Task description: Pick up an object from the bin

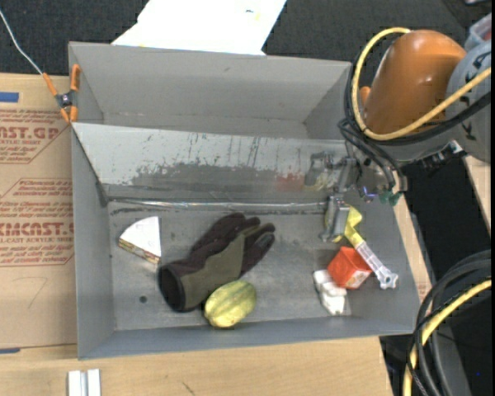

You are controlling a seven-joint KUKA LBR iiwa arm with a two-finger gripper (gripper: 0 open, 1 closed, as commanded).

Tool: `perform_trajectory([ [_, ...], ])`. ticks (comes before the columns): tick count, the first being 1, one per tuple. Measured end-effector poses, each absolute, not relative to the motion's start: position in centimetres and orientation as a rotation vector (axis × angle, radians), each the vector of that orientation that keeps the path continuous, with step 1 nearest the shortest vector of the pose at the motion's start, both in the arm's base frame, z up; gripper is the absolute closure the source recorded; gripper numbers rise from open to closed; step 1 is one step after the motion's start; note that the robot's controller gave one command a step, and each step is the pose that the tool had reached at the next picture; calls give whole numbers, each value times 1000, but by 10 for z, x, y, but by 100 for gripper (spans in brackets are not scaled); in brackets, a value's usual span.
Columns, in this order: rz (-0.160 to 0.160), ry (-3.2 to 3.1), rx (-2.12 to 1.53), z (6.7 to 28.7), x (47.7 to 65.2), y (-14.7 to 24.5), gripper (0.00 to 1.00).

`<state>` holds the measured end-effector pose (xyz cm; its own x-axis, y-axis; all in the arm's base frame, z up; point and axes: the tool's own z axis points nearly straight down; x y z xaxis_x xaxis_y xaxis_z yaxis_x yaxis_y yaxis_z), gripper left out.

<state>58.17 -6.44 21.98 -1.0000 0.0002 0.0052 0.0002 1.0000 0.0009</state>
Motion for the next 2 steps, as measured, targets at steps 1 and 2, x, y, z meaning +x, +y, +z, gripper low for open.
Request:
perform_trajectory([
  [1, 1, -3144, 1, 225, 583, -64, 0],
  [2, -2, -3144, -71, 154, 578, -25, 0],
])
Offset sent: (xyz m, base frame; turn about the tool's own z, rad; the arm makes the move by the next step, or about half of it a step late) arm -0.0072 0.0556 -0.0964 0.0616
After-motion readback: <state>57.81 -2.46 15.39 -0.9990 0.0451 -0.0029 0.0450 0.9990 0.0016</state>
